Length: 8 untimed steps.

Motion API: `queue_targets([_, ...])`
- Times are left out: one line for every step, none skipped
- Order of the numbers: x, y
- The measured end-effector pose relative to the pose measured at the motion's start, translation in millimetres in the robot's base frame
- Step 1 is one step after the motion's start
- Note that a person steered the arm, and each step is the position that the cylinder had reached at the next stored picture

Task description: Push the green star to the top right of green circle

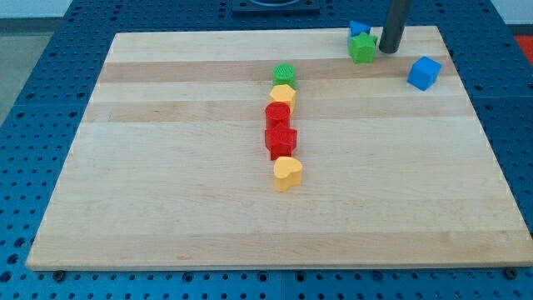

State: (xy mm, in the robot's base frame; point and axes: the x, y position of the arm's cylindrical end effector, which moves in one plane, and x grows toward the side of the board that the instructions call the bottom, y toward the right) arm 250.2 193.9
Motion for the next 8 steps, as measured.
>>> queue_targets([0.0, -9.4])
queue_targets([0.0, -25.3])
queue_targets([0.0, -43.8])
queue_targets([0.0, -63.4])
queue_targets([0.0, -82.0])
queue_targets([0.0, -96.8])
queue_targets([0.0, -110.8])
queue_targets([0.0, -123.6])
